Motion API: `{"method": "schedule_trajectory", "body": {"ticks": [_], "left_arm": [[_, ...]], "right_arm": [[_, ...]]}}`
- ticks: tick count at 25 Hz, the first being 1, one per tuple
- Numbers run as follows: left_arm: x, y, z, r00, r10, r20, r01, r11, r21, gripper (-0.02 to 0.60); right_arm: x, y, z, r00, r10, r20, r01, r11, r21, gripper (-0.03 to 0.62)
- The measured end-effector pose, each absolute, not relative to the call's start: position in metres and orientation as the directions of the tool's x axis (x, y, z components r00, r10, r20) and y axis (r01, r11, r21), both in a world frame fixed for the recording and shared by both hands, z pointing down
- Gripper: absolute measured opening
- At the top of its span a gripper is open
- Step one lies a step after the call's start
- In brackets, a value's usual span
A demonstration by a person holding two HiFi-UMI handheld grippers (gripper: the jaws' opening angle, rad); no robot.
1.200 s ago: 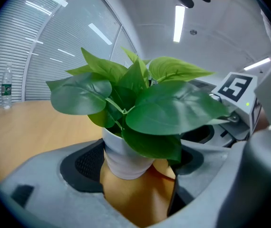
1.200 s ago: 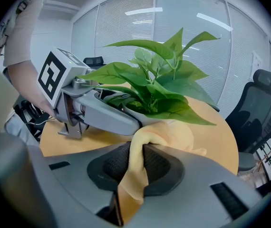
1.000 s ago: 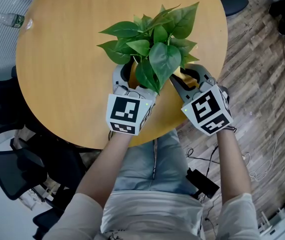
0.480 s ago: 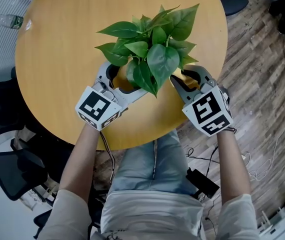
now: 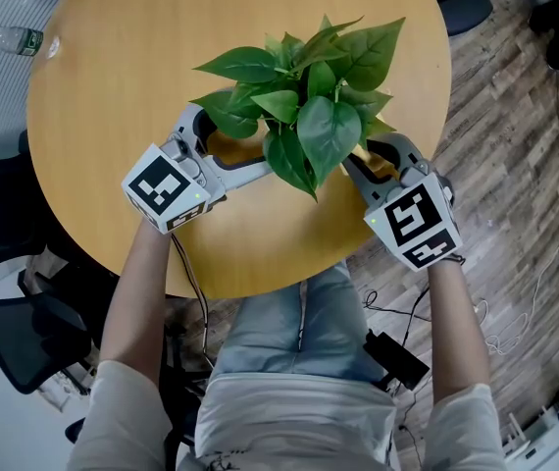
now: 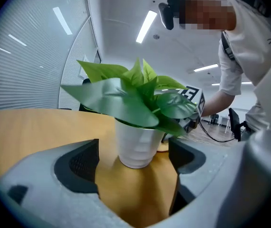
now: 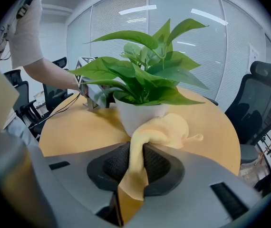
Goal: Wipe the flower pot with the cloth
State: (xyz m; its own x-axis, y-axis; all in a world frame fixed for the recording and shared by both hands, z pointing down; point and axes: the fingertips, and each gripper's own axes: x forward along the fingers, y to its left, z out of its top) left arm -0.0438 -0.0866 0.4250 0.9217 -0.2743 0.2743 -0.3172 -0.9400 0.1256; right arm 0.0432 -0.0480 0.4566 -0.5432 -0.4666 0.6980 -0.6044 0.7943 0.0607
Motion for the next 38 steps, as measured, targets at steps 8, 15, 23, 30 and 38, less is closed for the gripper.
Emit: {"method": "schedule_trajectory", "body": {"ticks": [8,15,23,30,38], "left_arm": [[-0.03,-0.1,0.42,0.962,-0.105,0.252,-0.146,-0.978,0.147,0.454],[-0.018,-0.097,0.422,0.975,-0.006,0.221,-0.046,-0.983,0.179,0.455],[-0.015,-0.091,0.421,0.979,0.012,0.204,-0.027,-0.982,0.186,0.393],[-0.013,-0.092,0.422,0.979,-0.014,0.205,-0.053,-0.982,0.183,0.393],[-0.011,-0.092,0.423,0.972,-0.043,0.233,-0.087,-0.979,0.182,0.39]], "right_arm": [[0.045,-0.054,0.459,-0.547,-0.458,0.701,-0.607,0.794,0.046,0.066],[0.045,-0.056,0.46,-0.552,-0.456,0.698,-0.62,0.785,0.023,0.066],[0.066,-0.082,0.452,-0.513,-0.497,0.7,-0.645,0.761,0.067,0.066],[0.057,-0.106,0.446,-0.53,-0.479,0.7,-0.568,0.813,0.127,0.066],[0.054,-0.101,0.444,-0.528,-0.472,0.706,-0.541,0.828,0.15,0.066]]}}
